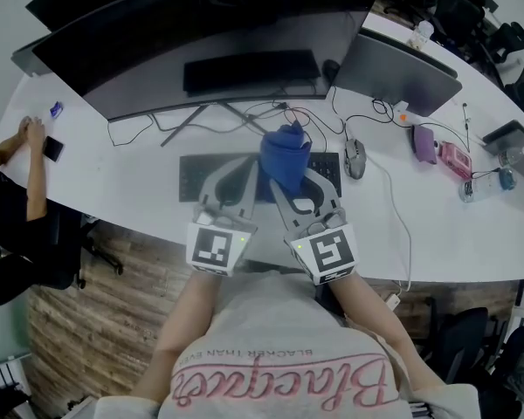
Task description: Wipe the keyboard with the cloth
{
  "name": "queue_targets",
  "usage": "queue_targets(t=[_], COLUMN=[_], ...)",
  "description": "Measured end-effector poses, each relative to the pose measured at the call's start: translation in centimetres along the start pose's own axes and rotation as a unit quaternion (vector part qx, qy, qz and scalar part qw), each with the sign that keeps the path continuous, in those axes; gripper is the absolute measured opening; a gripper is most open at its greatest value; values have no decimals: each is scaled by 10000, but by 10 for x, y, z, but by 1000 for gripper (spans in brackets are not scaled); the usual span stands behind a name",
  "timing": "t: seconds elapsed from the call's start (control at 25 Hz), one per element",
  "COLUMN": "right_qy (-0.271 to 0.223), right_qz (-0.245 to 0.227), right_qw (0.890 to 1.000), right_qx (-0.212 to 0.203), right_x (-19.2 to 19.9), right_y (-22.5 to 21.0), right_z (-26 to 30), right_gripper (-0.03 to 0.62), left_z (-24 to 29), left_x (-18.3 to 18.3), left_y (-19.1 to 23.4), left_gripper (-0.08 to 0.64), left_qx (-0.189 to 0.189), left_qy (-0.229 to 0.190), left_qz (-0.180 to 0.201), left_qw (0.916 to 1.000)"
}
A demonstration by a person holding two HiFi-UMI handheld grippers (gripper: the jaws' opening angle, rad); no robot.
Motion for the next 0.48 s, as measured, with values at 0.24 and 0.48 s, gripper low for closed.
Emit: queue_targets(t=[0.24,0.48], right_qy=[-9,-15], right_qz=[62,21], right_qw=[9999,10000], right_qx=[95,58], right_x=[1,0], right_y=[-4,-6], right_z=[-2,-2], right_gripper=[100,99], left_z=[1,3], left_x=[-1,0], left_y=[-1,-1], left_gripper=[6,6], left_qx=[53,52], left_qy=[-49,-134], left_qz=[83,79], left_qw=[9999,9999])
Point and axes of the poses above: the fingertips, and each gripper's own axes: z forward along the fingers, y to its left, x out of its underside, the point moved 4 cm from there along -z, backward along the fingers, and after that the axes turned 8 degrees about -z, right-handed, at the moved point
